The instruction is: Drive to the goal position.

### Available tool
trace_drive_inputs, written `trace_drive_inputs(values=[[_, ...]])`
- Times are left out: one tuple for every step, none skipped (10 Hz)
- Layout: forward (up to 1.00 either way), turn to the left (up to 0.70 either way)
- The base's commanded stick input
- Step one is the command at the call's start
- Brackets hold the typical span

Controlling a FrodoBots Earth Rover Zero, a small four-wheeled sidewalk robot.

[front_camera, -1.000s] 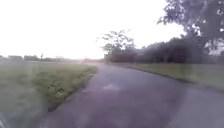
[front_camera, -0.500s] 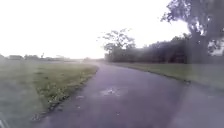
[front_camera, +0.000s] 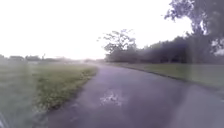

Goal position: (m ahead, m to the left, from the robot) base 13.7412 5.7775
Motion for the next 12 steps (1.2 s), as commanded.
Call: trace_drive_inputs(values=[[0.70,0.00],[0.70,0.00],[0.70,0.00],[0.70,0.00],[0.70,0.00],[0.70,0.00],[0.70,0.00],[0.70,0.00],[0.70,0.00],[0.70,0.00],[0.70,0.00],[0.70,0.00]])
